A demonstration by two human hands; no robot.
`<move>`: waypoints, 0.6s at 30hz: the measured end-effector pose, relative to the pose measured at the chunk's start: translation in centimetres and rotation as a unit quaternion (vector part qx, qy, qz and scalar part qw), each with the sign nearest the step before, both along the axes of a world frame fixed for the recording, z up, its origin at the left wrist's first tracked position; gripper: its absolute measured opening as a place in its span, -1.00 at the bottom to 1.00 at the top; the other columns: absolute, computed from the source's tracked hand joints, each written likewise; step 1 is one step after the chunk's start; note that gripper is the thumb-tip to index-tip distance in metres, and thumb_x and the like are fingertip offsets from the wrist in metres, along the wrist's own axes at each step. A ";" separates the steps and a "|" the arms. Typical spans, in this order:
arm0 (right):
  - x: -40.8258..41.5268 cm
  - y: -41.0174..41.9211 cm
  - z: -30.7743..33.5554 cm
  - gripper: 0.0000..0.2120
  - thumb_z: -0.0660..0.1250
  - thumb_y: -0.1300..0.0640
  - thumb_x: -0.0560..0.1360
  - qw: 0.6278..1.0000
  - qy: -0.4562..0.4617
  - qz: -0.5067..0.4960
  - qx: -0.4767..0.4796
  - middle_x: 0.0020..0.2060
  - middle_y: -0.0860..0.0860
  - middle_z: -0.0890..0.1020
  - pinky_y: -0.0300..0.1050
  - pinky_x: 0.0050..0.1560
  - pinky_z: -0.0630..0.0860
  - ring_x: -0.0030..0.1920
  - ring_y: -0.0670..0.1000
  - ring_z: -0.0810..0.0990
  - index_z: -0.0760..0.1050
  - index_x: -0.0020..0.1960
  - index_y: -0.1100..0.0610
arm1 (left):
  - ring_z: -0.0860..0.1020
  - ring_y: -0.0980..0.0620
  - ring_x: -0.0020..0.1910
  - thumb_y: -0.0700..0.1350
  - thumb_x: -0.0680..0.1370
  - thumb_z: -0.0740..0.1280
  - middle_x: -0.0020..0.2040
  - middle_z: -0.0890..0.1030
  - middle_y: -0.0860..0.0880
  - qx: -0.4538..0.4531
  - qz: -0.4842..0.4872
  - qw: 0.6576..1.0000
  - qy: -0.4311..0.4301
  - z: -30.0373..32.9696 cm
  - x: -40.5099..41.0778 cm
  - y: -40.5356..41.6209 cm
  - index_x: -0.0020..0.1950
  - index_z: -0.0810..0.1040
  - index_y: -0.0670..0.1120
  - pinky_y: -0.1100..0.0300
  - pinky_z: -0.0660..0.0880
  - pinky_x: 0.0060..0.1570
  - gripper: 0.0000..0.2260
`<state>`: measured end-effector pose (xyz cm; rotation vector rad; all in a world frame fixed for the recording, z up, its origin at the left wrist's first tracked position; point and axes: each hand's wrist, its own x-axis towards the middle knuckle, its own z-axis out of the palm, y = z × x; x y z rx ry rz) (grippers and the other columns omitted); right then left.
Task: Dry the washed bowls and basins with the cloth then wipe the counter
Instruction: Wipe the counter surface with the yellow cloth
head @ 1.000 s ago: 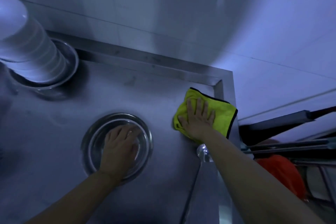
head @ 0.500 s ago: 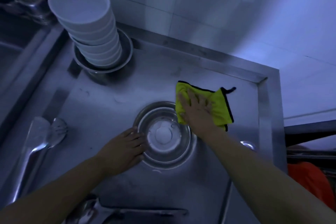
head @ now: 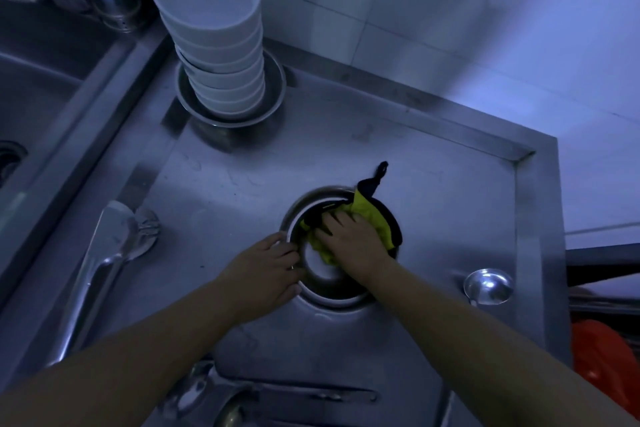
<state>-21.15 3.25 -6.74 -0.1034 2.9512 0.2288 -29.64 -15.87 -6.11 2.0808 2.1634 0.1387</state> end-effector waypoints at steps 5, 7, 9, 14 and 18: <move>1.8 -0.6 1.9 -0.65 0.43 0.00 0.32 0.990 -0.082 -0.084 0.079 -0.14 0.04 0.61 -0.09 -0.21 0.44 -0.14 0.05 0.57 0.58 0.08 0.03 | 0.57 -0.01 -0.04 0.04 0.56 0.14 -0.13 0.62 0.02 0.017 -0.001 1.000 0.019 0.2 0.3 0.1 -0.06 0.65 0.02 0.04 0.39 0.29 -0.71; 2.6 -1.3 1.5 -0.64 0.26 0.08 0.48 0.981 -0.141 -0.118 0.067 0.06 0.16 0.53 0.00 -0.04 0.38 0.03 0.16 0.50 0.41 0.25 0.15 | 0.57 -0.01 -0.05 0.04 0.54 0.16 -0.15 0.62 0.02 0.024 -0.002 0.999 0.025 0.4 0.4 0.2 -0.08 0.65 0.02 0.04 0.42 0.26 -0.72; 2.9 -2.2 1.0 -0.66 0.19 0.11 0.54 0.974 -0.171 -0.148 0.028 0.14 0.22 0.48 0.03 -0.02 0.34 0.09 0.19 0.46 0.32 0.28 0.19 | 0.58 0.00 -0.06 0.05 0.52 0.17 -0.16 0.63 0.02 0.029 0.001 0.999 0.026 0.5 0.4 0.3 -0.10 0.66 0.03 0.05 0.44 0.25 -0.73; 2.3 -3.8 -0.2 -0.68 0.21 -0.02 0.56 0.949 -0.162 -0.196 -0.184 0.14 0.20 0.47 -0.06 -0.22 0.31 0.03 0.21 0.55 0.38 0.21 0.16 | 0.59 -0.01 -0.01 0.04 0.52 0.17 -0.10 0.64 -0.01 0.032 -0.001 0.999 0.028 0.3 0.6 0.2 -0.12 0.66 0.01 0.02 0.43 0.26 -0.72; 1.3 -3.3 -0.9 -0.70 0.22 0.04 0.57 0.935 -0.097 -0.225 -0.255 0.21 0.18 0.42 -0.07 -0.14 0.37 0.06 0.21 0.53 0.41 0.23 0.15 | 0.60 -0.02 0.09 0.04 0.51 0.13 -0.03 0.66 -0.03 0.038 0.014 0.999 0.025 0.2 0.6 -0.1 -0.06 0.66 -0.05 0.03 0.45 0.26 -0.66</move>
